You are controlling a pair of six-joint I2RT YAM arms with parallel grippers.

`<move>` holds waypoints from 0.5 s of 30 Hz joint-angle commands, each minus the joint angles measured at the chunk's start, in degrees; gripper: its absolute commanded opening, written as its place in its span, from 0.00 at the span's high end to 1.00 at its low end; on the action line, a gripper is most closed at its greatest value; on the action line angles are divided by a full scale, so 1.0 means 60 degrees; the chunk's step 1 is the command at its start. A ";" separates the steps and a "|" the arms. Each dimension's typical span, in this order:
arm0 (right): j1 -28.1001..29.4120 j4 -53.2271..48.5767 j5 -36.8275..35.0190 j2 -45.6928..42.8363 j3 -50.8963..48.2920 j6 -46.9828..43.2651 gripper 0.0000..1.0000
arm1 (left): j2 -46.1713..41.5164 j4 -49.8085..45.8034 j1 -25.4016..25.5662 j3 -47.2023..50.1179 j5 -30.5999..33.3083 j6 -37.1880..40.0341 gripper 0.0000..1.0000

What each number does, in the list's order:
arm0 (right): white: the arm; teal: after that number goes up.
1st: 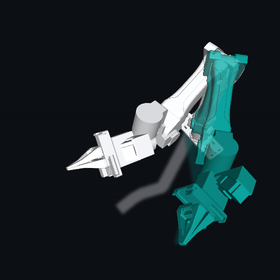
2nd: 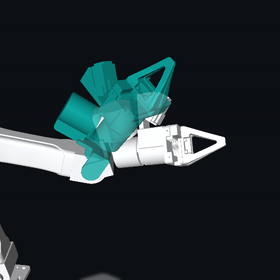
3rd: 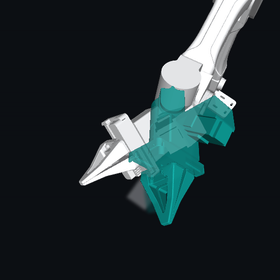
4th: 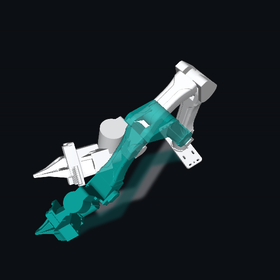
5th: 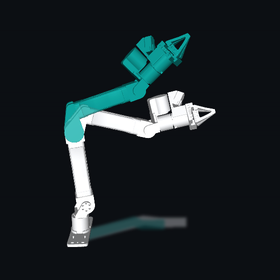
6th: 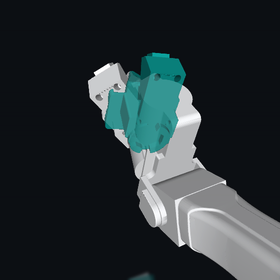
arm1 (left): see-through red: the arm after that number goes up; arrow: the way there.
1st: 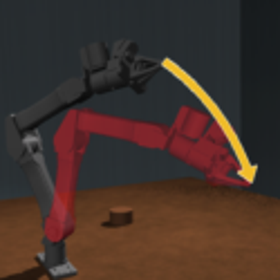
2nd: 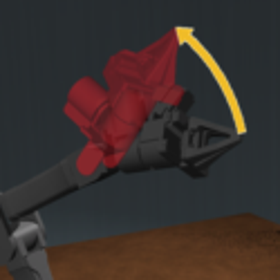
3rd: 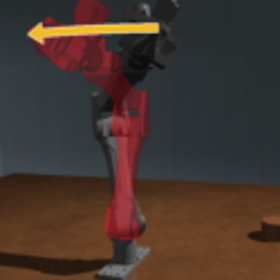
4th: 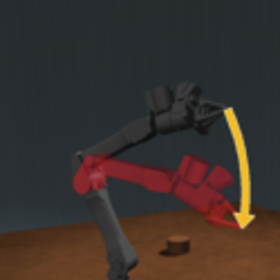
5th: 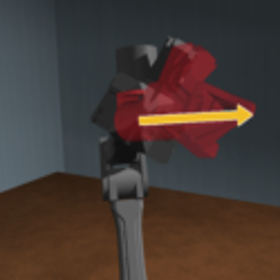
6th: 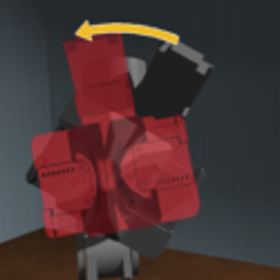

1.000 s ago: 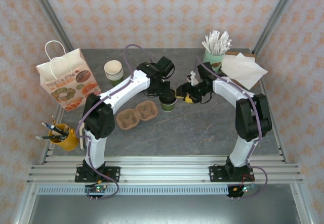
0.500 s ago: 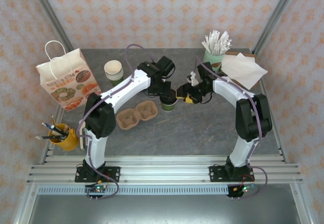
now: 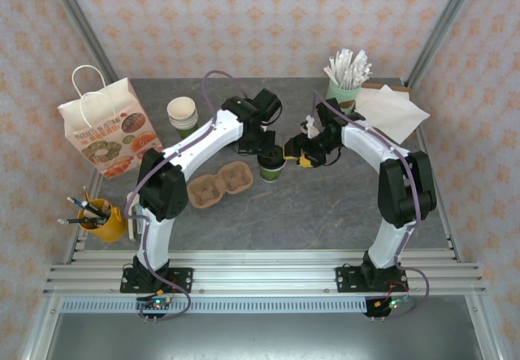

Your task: Pack the takeout coffee

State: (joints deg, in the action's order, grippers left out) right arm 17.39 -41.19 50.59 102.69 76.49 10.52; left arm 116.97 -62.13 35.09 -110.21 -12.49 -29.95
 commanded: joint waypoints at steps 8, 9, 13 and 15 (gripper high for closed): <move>0.0369 -0.0925 -0.1245 0.0221 -0.0350 -0.0796 0.49 | 0.0249 0.0428 0.0069 0.0555 -0.0799 0.0337 1.00; 0.0371 -0.0956 -0.1449 0.0254 -0.0460 -0.0803 0.53 | 0.0293 0.0409 0.0069 0.0566 -0.0819 0.0384 1.00; 0.0412 -0.1074 -0.2426 0.0345 -0.0795 -0.0807 0.68 | 0.0361 0.0420 0.0082 0.0746 -0.0837 0.0448 1.00; 0.0473 -0.1153 -0.2990 0.0421 -0.0960 -0.0886 0.68 | 0.0376 0.0397 0.0084 0.0858 -0.0799 0.0491 1.00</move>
State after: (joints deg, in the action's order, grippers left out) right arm 19.00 -41.54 46.87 101.67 75.37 7.20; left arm 116.84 -60.18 35.09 -108.16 -14.72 -28.08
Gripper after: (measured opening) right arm 0.318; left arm 0.049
